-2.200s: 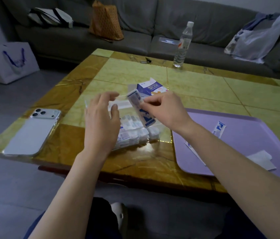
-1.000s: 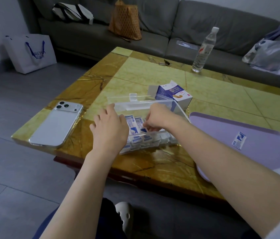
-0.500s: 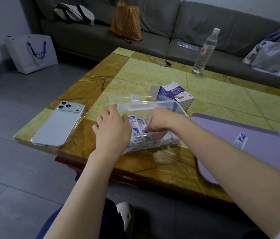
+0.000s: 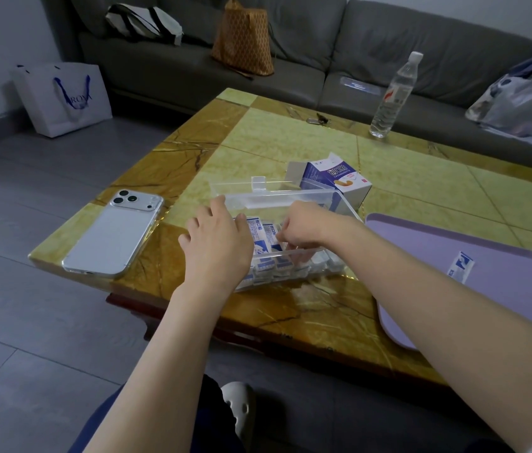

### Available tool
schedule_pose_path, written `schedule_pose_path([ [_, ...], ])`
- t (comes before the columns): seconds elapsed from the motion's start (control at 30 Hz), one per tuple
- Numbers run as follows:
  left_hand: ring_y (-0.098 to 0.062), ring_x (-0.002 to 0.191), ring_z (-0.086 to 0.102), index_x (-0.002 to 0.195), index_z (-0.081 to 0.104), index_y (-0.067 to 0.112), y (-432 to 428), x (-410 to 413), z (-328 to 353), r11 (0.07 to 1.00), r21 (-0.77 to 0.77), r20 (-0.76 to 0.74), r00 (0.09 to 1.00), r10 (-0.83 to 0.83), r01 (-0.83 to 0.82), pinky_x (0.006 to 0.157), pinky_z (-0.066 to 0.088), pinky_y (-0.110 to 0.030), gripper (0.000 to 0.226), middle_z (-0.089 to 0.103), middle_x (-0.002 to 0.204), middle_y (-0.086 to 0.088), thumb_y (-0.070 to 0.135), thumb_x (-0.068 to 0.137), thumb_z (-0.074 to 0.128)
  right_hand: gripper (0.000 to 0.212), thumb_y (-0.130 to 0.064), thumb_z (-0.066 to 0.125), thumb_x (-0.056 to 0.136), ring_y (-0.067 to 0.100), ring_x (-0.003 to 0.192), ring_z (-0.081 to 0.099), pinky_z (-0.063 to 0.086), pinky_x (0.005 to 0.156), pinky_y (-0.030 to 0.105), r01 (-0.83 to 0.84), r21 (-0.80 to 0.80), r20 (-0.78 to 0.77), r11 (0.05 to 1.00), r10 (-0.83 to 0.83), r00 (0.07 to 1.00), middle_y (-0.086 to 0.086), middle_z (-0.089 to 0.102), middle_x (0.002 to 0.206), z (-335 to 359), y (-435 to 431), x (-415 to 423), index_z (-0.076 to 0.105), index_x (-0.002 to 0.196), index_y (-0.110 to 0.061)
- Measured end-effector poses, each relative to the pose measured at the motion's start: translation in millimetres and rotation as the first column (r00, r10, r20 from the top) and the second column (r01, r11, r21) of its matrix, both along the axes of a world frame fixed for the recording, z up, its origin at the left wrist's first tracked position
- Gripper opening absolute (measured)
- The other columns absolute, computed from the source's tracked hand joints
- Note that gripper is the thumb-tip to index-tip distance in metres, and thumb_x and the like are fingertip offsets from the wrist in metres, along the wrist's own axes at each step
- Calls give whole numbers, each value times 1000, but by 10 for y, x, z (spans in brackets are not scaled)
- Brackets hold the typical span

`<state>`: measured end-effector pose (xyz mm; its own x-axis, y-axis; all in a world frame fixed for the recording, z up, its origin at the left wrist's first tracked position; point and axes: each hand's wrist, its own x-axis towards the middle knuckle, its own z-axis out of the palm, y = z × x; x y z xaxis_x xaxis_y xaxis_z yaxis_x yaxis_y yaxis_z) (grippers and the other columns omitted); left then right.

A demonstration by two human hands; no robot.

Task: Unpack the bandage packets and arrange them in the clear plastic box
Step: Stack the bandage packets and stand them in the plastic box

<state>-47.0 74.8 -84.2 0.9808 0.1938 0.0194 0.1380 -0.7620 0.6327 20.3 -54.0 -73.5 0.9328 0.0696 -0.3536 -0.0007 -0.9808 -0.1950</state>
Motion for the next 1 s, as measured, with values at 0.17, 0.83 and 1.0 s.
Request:
schedule_pose_path([
  [0.17,-30,132,28,145,20,14,-18,-11,1,999,36,22,1000,20,-21,105,23,-45,50,31,144,-12,29,99,33,22,-21,47,96,21,75,68,56,78,42,-35,69,178,997,22,984,6,70,87,33,-83,-121,66,94,-10],
  [0.83,-25,86,57,107,60,12,-1420,-274,-158,694,340,338,606,-720,635,71,45,-34,31,58,100,-5,-3,80,58,24,-3,43,93,16,94,57,35,66,25,42,248,730,968,-215,648,-1,62,106,-328,-2014,-809,59,107,-15],
  [1.0,-18,113,45,129,42,22,-1818,-229,-295,642,345,177,624,-761,685,92,35,-29,32,45,125,4,24,98,40,52,8,37,87,28,126,38,34,94,33,183,31,390,983,-181,903,5,39,141,-505,-2646,-724,43,134,-13],
])
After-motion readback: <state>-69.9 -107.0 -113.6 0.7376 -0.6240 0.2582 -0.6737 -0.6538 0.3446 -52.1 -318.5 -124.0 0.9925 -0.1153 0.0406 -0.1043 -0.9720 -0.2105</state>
